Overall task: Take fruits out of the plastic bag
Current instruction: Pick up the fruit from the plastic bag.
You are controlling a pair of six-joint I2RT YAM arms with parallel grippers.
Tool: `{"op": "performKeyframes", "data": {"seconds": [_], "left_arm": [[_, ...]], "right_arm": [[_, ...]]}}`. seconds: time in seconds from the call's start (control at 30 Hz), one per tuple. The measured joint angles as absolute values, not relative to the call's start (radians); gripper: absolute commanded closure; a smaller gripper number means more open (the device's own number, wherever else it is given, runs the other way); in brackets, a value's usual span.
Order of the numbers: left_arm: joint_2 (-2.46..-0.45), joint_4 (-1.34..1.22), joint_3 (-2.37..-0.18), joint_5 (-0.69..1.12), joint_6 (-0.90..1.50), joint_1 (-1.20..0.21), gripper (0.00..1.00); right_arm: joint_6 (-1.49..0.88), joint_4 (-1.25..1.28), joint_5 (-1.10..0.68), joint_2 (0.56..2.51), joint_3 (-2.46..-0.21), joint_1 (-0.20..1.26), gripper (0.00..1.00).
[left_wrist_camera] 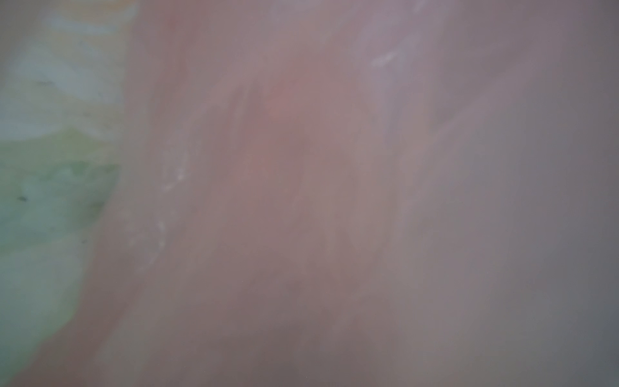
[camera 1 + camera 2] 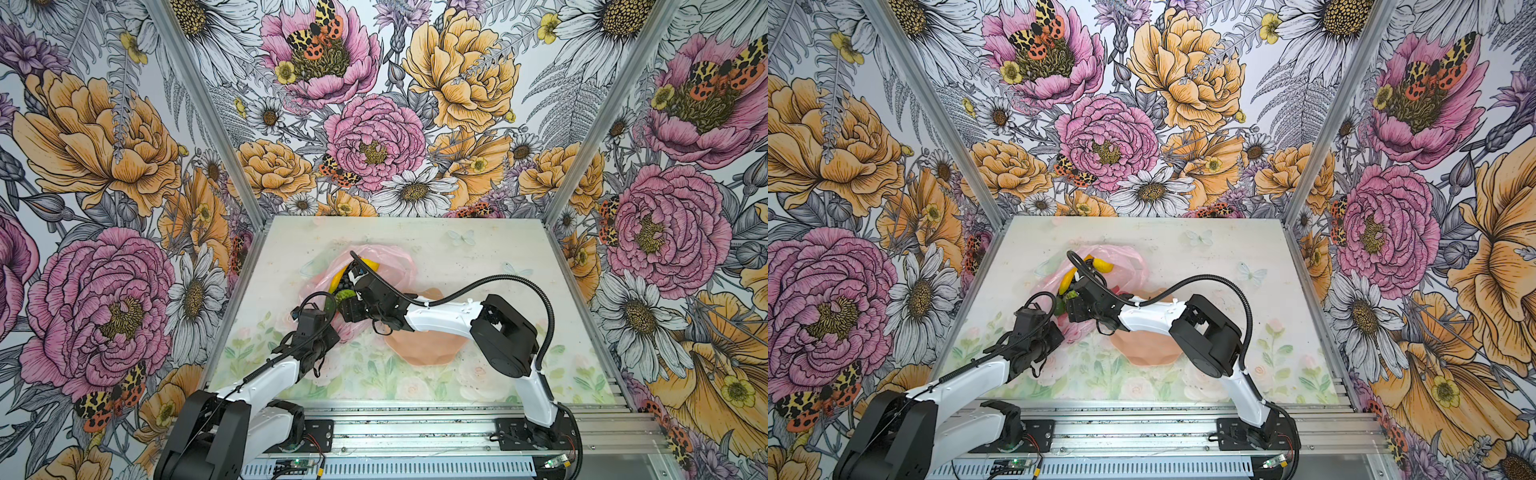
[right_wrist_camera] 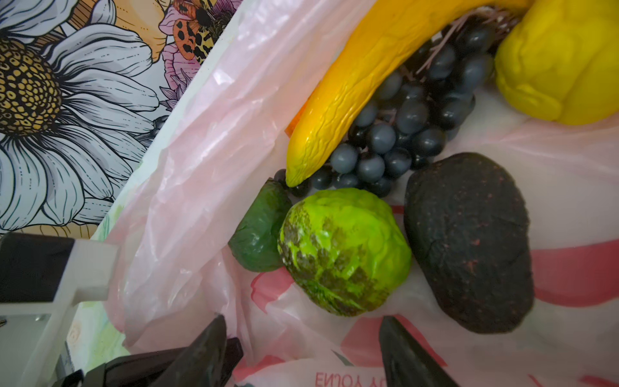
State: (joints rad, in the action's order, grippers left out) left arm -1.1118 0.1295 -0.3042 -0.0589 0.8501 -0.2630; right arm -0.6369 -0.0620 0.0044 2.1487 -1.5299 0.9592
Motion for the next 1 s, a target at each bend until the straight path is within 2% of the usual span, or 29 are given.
{"op": "performKeyframes", "data": {"seconds": [0.27,0.73,1.0], "left_arm": [[-1.105,0.129,-0.302,-0.059,0.85,-0.261,1.0],[-1.105,0.129,-0.302,-0.059,0.846,-0.258,1.0],[-1.105,0.129,-0.302,-0.058,0.846,-0.257,1.0]], "right_arm": [[-0.636,-0.079,0.03,2.251,-1.605,0.934,0.3],[-0.539,-0.101,0.03,2.399,-1.801,0.925,0.17],[-0.495,-0.104,0.028,2.464,-1.908,0.903,0.19]]}}
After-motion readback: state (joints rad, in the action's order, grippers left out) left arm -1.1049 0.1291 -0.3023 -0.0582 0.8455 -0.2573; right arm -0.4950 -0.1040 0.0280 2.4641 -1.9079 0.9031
